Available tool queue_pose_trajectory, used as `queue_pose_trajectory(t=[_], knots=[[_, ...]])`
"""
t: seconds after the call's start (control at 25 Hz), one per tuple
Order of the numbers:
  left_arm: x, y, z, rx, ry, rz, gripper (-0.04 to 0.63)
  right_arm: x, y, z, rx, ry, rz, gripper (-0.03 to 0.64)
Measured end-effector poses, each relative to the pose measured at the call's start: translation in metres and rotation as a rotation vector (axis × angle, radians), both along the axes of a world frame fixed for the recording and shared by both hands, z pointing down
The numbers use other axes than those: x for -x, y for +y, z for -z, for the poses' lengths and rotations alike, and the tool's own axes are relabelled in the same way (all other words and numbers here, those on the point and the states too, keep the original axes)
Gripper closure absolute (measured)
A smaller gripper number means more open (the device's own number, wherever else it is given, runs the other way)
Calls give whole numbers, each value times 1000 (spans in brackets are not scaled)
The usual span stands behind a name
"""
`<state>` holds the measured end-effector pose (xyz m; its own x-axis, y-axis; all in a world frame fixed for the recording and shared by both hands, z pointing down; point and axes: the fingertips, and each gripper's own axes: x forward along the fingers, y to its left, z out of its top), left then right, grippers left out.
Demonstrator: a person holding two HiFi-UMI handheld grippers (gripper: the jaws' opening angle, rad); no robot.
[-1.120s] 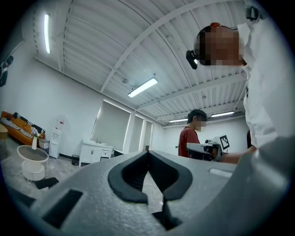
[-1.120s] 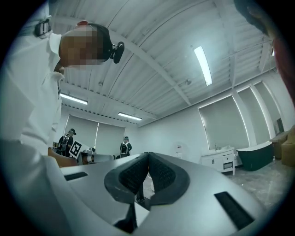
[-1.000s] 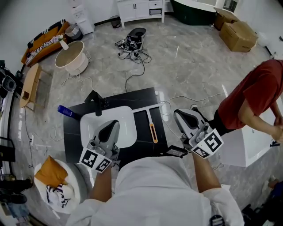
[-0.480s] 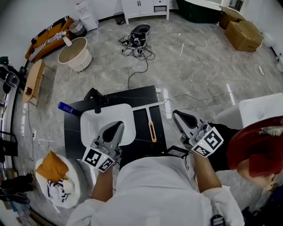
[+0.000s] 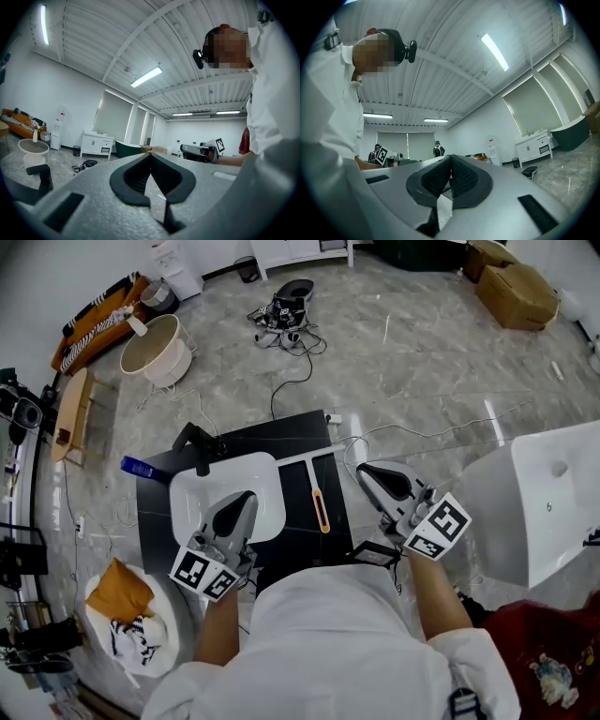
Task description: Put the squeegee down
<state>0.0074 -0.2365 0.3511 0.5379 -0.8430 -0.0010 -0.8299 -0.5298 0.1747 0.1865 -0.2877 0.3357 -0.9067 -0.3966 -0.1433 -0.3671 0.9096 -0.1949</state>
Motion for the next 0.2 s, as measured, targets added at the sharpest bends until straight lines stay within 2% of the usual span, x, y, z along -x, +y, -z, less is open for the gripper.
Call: queue_pose_trajectory(t=[0.2], knots=[[-5,-4,-5,12,5,-12,584,-5,-6,-4,14,-6,18,601]])
